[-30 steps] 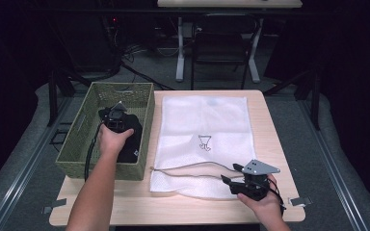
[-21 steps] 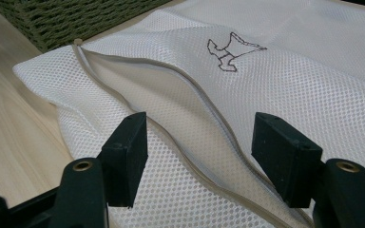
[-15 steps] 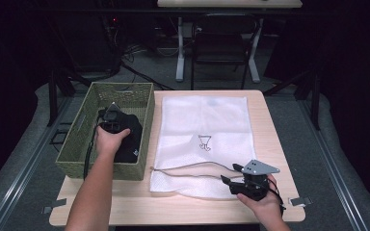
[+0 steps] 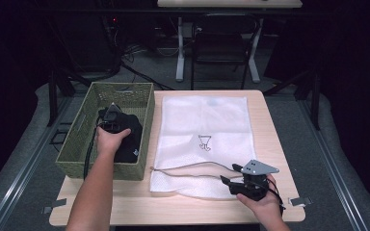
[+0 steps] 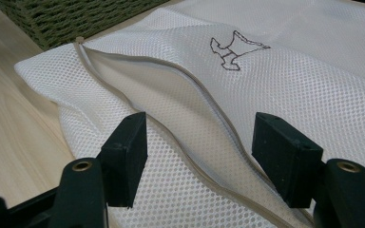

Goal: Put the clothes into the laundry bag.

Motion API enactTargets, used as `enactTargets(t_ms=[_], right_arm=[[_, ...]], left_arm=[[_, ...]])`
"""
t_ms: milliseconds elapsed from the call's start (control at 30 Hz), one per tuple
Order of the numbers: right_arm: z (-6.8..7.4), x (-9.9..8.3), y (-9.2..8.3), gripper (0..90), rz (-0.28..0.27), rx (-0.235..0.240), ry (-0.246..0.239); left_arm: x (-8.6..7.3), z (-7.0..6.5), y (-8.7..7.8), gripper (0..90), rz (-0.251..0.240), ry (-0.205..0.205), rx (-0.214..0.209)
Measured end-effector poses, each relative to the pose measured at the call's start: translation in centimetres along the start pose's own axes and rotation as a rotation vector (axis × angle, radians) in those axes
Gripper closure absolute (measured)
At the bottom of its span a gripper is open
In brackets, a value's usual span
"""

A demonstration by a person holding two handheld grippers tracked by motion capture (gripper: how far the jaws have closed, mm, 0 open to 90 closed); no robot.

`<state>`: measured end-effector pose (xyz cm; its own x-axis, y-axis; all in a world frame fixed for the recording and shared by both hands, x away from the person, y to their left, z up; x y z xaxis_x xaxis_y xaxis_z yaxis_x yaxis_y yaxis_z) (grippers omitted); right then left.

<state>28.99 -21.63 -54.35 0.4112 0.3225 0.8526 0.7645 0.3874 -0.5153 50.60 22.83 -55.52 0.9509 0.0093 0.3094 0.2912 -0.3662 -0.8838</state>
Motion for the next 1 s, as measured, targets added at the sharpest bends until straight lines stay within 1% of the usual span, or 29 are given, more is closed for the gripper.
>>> enactTargets(t_ms=[67,100,133,167,233,300,467,500,533,567,600,667,700,733,867,967,1000], right_arm=[[0.0,0.0,0.0,36.4,0.001,-0.001,0.001],[0.0,0.0,0.0,36.4,0.001,0.000,-0.001],[0.0,0.0,0.0,36.4,0.002,0.002,-0.001],[0.1,0.0,0.1,36.4,0.002,0.002,-0.001],[0.1,0.0,0.1,36.4,0.003,0.003,0.000],[0.1,0.0,0.1,36.4,0.002,0.006,-0.003],[0.2,0.0,0.2,36.4,0.003,0.009,-0.003],[0.2,0.1,0.2,36.3,0.003,0.009,-0.003],[0.2,0.1,0.2,36.4,0.003,0.010,-0.003],[0.2,0.1,0.2,36.4,0.003,0.010,-0.002],[0.2,0.1,0.3,36.3,0.003,0.010,-0.002],[0.3,0.1,0.3,36.4,0.004,0.012,-0.004],[0.3,0.1,0.3,36.4,0.005,0.012,-0.004],[0.3,0.1,0.3,36.4,0.005,0.012,-0.004],[0.3,0.1,0.3,36.4,0.005,0.013,-0.006],[0.3,0.1,0.3,36.4,0.005,0.014,-0.005],[0.3,0.1,0.3,36.3,0.005,0.014,-0.004]], left_arm=[[0.0,0.0,0.1,15.3,0.011,0.010,-0.006],[0.0,-0.1,0.2,15.2,0.008,0.002,-0.009],[0.0,-0.1,0.3,15.3,0.017,0.010,-0.008],[0.0,-0.2,0.4,15.2,0.023,0.011,-0.009],[0.0,-0.2,0.5,15.1,0.022,0.018,-0.005],[0.0,-0.3,0.6,15.3,0.023,0.006,-0.017],[0.0,-0.3,0.7,15.3,0.029,0.023,-0.021],[0.0,-0.3,0.7,15.3,0.033,0.018,-0.027],[0.0,-0.3,0.7,15.3,0.036,0.028,-0.028],[0.0,-0.3,0.8,15.3,0.033,0.026,-0.025],[0.0,-0.4,0.9,15.2,0.042,0.028,-0.021],[0.0,-0.5,1.1,14.9,0.049,0.047,-0.006],[0.0,-0.5,1.1,14.4,0.049,0.047,-0.006],[0.0,-0.7,1.3,13.6,0.054,0.054,0.005],[0.0,-0.7,1.4,12.0,0.068,0.066,0.013],[-0.1,-0.7,1.7,9.2,0.073,0.073,0.030],[-0.1,-0.7,1.8,6.8,0.086,0.084,0.040]])
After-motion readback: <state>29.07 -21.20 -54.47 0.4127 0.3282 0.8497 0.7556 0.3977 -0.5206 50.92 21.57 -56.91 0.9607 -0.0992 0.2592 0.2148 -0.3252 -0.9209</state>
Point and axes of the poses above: each handheld gripper's, and its own axes: y roughly forward along the jaws, x roughly out of its top, z roughly to its left, the point moved 2 cm from there along y, roughly forward along the jaws, and after that the axes turned 12 degrees about -x, right-handed, at the moved point
